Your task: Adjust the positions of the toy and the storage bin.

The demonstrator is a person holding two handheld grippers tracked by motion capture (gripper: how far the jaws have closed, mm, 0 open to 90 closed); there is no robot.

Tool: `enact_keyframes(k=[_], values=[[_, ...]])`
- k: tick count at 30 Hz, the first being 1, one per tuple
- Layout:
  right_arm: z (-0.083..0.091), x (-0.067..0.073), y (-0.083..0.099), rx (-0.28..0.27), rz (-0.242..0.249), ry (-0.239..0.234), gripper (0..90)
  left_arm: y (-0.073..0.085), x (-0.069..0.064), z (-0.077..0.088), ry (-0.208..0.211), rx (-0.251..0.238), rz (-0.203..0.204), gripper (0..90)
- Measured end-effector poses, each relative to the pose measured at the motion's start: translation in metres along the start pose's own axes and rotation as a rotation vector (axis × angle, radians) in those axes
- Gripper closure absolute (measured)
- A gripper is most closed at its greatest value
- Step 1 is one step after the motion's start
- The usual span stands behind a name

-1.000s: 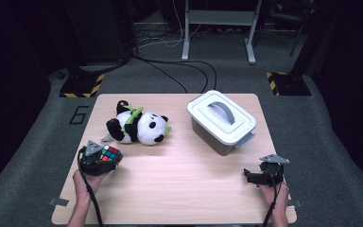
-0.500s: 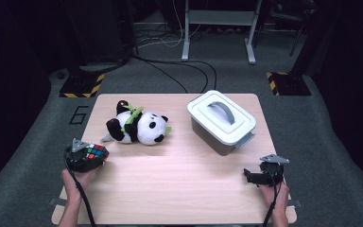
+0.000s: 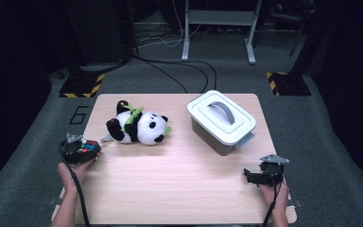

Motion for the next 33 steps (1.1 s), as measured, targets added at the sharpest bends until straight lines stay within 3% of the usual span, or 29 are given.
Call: enact_keyframes(k=[5,8,13,14,15,18,21,24,29,33], values=[[0.000,0.000,0.000,0.000,0.000,0.000,2.7,0.000,0.002,-0.015,-0.007,0.047,-0.012,34.0],[0.000,0.000,0.000,0.000,0.000,0.001,2.7,-0.001,0.004,-0.018,0.001,0.034,0.000,34.0],[0.000,0.000,0.000,0.000,0.001,0.001,2.8,-0.002,0.003,-0.020,0.019,0.041,-0.013,33.2],[0.000,0.000,0.000,0.000,0.001,0.001,2.7,-0.002,0.003,-0.019,0.012,0.046,-0.007,29.4],[0.000,0.000,0.000,0.000,0.000,0.001,2.8,-0.002,0.003,-0.018,0.015,0.041,0.006,20.8],[0.000,0.000,0.000,0.001,0.003,0.000,2.8,-0.004,-0.001,-0.009,0.028,0.028,0.006,14.4],[0.000,0.000,0.000,0.001,0.002,0.000,2.8,-0.008,-0.006,0.000,0.030,0.015,-0.021,11.8],[0.000,0.000,0.000,0.000,0.001,0.001,2.8,-0.014,-0.011,0.010,0.049,0.011,-0.015,8.0],[0.000,0.000,0.000,0.001,0.003,0.000,2.8,-0.032,-0.026,0.028,0.093,0.005,-0.049,6.4],[0.000,0.000,0.000,0.000,-0.001,0.000,2.7,-0.053,-0.046,0.041,0.115,-0.016,-0.109,5.3]])
Point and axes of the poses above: each handheld gripper's, and its own axes: z roughly backward along the jaws, y roughly out of its underside, x roughly to its left, the point moved 4 cm from there along -z, roughly forward along the jaws, and after that the axes turned 8 degrees about z, right-handed, at the moved point
